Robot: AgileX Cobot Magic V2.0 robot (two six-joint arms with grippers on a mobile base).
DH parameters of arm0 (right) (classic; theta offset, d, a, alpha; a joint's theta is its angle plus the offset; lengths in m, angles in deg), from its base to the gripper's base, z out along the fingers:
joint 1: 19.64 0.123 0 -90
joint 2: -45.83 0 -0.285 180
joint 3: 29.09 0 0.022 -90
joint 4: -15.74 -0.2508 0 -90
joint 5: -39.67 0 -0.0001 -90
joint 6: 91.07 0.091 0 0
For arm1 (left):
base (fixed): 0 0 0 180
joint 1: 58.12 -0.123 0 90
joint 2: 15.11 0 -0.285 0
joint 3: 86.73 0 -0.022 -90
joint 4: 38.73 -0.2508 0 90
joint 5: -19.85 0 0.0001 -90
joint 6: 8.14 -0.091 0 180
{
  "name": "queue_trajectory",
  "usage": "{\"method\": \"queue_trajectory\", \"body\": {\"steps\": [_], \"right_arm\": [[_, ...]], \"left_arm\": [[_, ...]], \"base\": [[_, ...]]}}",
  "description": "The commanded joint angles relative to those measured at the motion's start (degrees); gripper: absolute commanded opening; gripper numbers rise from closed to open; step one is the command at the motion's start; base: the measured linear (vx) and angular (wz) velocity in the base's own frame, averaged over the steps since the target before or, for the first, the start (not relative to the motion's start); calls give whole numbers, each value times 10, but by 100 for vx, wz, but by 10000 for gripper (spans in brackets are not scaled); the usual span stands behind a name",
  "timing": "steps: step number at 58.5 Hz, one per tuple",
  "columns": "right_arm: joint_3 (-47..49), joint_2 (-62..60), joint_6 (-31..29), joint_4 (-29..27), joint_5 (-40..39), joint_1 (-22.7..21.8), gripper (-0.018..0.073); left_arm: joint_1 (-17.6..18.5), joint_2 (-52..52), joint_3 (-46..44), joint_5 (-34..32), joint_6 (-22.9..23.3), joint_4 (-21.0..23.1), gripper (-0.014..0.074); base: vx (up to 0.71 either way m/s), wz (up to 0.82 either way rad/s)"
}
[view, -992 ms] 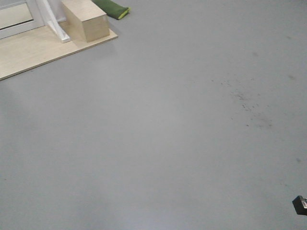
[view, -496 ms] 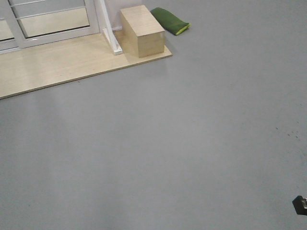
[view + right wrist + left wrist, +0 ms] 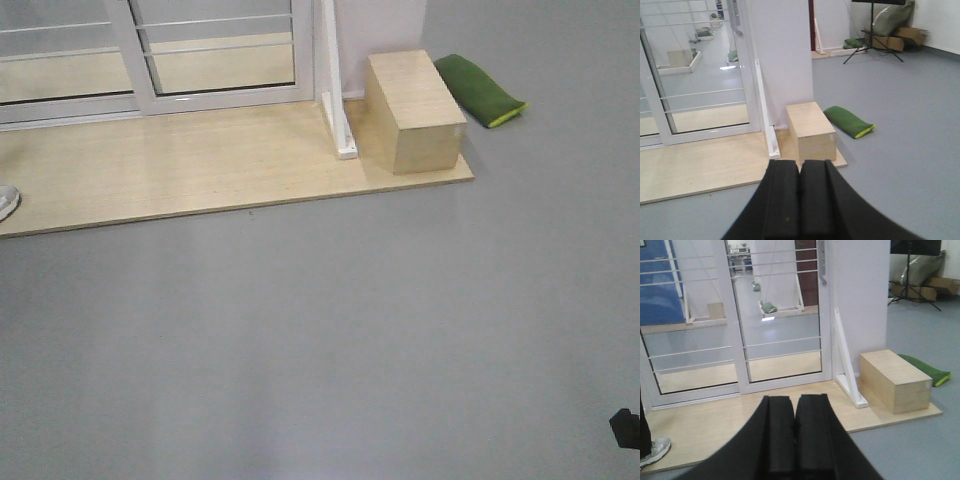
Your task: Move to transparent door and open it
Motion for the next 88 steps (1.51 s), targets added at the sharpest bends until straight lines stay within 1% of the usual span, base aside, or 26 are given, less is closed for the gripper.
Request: {"method": "queue_trajectory", "body": {"steps": [1,37,88], "right_arm": [[-2,-9,-3,-1,-47,-2,-6],[-2,-9,-3,-1,-47,-2,-6],[-2,-9,-3,-1,-46,-2,-6]], "left_arm": [[4,-8,8,-49,3,4,-6],[4,-8,8,-49,3,4,-6],[4,-8,8,-49,3,4,-6]], "base": [[64,41],[63,28],[55,3]]}}
